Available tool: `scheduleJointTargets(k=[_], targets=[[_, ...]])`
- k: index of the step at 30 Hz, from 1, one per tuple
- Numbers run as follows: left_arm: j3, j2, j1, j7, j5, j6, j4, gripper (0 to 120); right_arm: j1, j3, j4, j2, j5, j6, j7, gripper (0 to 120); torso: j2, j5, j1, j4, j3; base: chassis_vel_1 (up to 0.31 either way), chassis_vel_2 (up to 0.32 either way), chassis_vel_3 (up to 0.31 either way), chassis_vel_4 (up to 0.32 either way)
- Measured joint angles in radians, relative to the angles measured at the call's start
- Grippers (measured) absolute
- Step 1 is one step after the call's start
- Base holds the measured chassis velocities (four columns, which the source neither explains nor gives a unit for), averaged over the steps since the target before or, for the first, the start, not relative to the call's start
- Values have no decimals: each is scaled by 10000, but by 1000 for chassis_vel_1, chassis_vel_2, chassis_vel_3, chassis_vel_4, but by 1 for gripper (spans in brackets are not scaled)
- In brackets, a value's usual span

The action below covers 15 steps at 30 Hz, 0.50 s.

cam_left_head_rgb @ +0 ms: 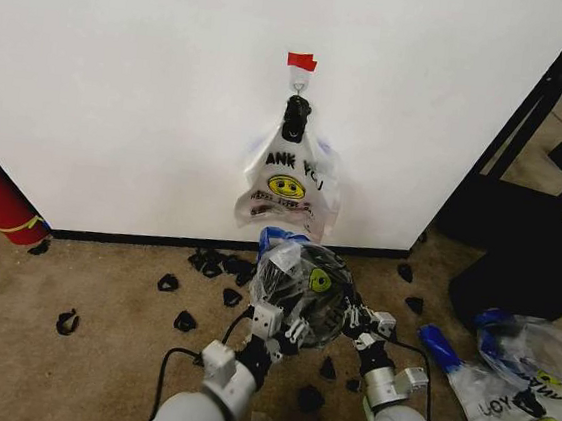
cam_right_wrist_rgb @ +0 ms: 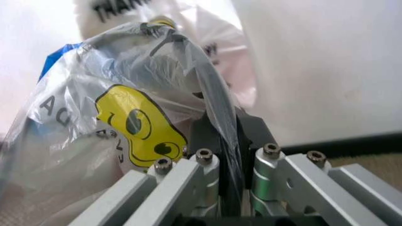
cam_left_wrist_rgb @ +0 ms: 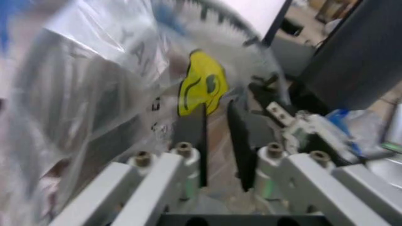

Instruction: Pick up the garbage bag from the wall and place it over the trash bin.

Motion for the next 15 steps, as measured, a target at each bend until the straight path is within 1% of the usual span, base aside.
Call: scheduleJointTargets(k=[2, 4, 5, 6, 7, 8, 9, 11, 15], targets=[[73, -167, -247, -238, -100, 196, 162, 4, -8, -3, -24, 24, -172, 135, -141, 1, 0, 0, 0, 0, 0, 0, 0, 0, 0], [119, -288, -403, -401, -146, 293, 271, 1, -21, -16, -30, 50, -308, 236, -244, 1, 0, 0, 0, -1, 0, 0, 0, 0, 0], [167, -465, -612, -633, -187, 435, 426, 0, -42, -51, -29, 87, -458, 339, -346, 1, 0, 0, 0, -1, 0, 0, 0, 0, 0], [167, -465, -612, -633, -187, 435, 426, 0, -42, -51, -29, 87, -458, 339, -346, 1, 0, 0, 0, -1, 0, 0, 0, 0, 0], [188, -611, -771, -805, -185, 526, 580, 0, -76, -98, -23, 126, -587, 425, -424, 1, 0, 0, 0, -1, 0, 0, 0, 0, 0], [197, -767, -944, -973, -72, 581, 806, 0, -123, -157, 5, 165, -732, 502, -479, 1, 0, 0, 0, 0, 0, 0, 0, 0, 0], [202, -918, -1126, -1110, 401, 570, 1181, 0, -173, -201, 43, 217, -923, 612, -541, 1, 0, 0, 0, -1, 0, 0, 0, 0, 0], [163, -1023, -1218, -1271, 1152, 563, 1572, 0, -237, -210, 97, 295, -1145, 743, -608, 1, 0, -1, 0, 0, 0, 0, 0, 0, 0], [39, -1040, -1219, -1443, 1656, 681, 1733, 0, -321, -208, 202, 352, -1246, 814, -632, 1, 0, -1, 0, 1, 0, 0, 0, 0, 0]])
